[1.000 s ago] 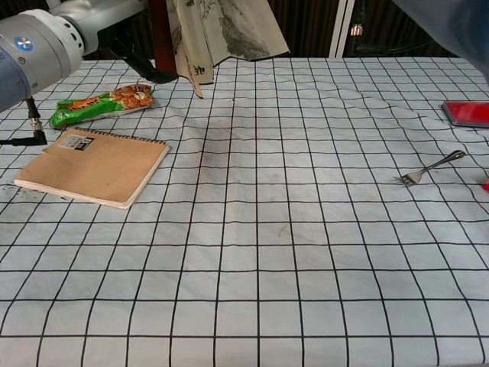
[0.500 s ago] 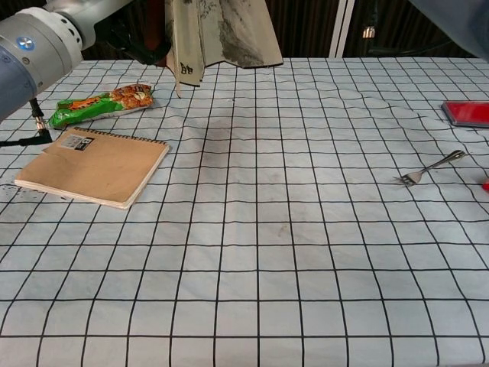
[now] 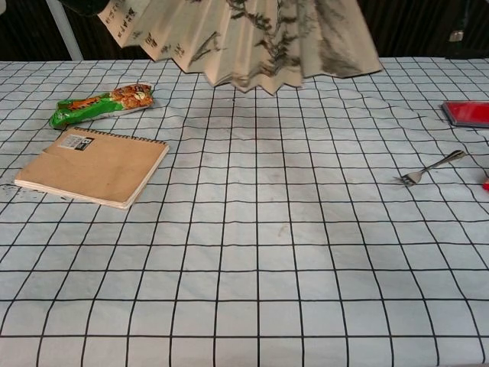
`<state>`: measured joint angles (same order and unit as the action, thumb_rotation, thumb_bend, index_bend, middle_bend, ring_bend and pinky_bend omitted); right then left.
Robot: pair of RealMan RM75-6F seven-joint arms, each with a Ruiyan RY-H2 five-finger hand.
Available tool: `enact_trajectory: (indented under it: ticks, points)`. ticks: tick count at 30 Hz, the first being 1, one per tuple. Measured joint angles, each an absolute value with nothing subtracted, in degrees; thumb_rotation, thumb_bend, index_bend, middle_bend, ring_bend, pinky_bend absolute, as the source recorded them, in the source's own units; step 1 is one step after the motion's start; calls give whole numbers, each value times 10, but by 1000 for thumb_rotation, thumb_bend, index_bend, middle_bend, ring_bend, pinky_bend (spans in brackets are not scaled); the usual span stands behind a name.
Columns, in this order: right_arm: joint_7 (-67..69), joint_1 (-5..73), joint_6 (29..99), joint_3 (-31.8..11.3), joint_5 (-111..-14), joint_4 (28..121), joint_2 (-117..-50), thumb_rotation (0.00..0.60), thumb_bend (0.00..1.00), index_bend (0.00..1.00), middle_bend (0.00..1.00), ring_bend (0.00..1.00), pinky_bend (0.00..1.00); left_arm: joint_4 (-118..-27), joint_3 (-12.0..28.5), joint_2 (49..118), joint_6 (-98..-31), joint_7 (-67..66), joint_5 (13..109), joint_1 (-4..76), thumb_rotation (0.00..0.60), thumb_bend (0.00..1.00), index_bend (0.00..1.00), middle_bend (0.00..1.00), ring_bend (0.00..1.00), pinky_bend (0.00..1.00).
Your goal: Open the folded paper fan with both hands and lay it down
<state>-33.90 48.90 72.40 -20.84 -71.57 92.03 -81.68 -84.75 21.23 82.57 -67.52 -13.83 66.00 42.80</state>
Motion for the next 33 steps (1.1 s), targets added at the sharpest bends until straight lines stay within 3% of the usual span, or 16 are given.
enact_trajectory:
  ticks: [24, 26, 27, 29, 31, 33]
  points:
    - [-330, 425, 761, -173, -708, 845, -809, 600, 831, 874, 876, 942, 873, -827, 196, 884, -686, -152, 653, 440, 600, 509, 621, 176, 0, 0]
    - [-329, 421, 763, -169, -707, 843, -812, 600, 796, 868, 864, 931, 869, -825, 192, 891, -688, -154, 652, 439, 600, 509, 621, 176, 0, 0]
    - [-328, 418, 763, -167, -706, 841, -814, 600, 759, 837, 852, 921, 866, -824, 189, 895, -689, -155, 652, 438, 600, 509, 621, 175, 0, 0]
    - [-327, 414, 764, -163, -705, 841, -815, 600, 600, 624, 797, 879, 837, -824, 183, 899, -690, -156, 652, 436, 600, 509, 621, 175, 0, 0]
    - [-332, 409, 764, -160, -699, 844, -815, 600, 396, 248, 711, 807, 785, -823, 176, 905, -692, -157, 655, 433, 600, 510, 621, 175, 0, 0]
    - [-350, 405, 761, -157, -686, 852, -813, 600, 287, 58, 651, 753, 743, -824, 170, 910, -694, -158, 657, 429, 600, 510, 621, 175, 0, 0]
